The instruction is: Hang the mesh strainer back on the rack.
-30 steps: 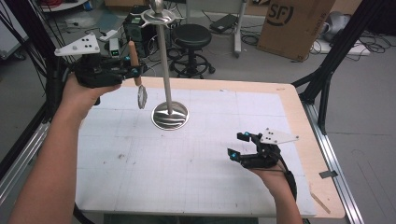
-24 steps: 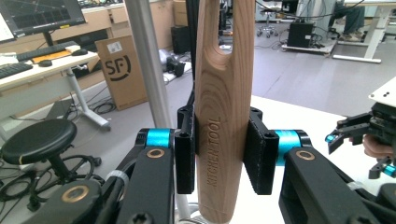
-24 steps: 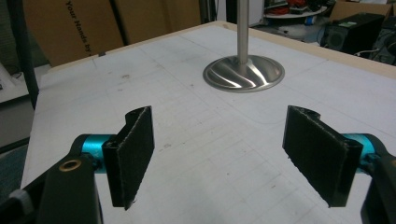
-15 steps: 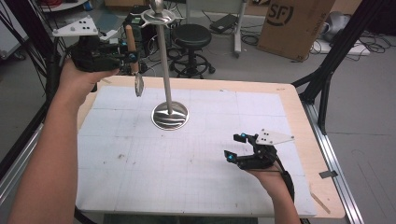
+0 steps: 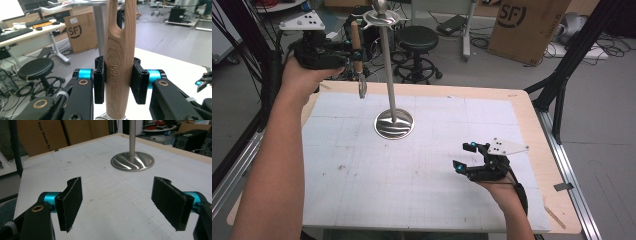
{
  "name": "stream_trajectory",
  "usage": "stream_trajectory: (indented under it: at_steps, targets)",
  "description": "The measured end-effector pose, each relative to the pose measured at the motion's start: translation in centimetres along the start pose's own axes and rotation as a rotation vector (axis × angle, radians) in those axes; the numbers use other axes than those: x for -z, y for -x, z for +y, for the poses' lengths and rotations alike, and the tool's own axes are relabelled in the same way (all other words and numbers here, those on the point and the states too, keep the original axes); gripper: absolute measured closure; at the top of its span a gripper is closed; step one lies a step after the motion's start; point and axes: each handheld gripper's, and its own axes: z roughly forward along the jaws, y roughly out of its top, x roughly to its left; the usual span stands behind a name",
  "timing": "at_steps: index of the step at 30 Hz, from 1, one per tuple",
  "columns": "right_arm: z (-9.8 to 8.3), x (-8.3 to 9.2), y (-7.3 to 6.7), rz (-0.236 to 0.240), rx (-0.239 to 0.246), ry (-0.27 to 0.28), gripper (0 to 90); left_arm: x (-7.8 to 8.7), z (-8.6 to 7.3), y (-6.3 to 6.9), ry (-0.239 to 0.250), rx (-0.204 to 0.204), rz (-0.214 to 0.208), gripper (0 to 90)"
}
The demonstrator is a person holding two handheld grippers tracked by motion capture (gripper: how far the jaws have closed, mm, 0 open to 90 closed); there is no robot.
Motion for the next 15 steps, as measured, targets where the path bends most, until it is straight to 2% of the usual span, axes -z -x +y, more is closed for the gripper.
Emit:
stream_trajectory:
  at_steps: [15]
  targets:
    - [-0.05, -0.21, -0.06, 0.009, 0.0, -0.009, 24.2, -0.56, 0.41, 0.31, -0.006, -0.01, 0.012, 68.5]
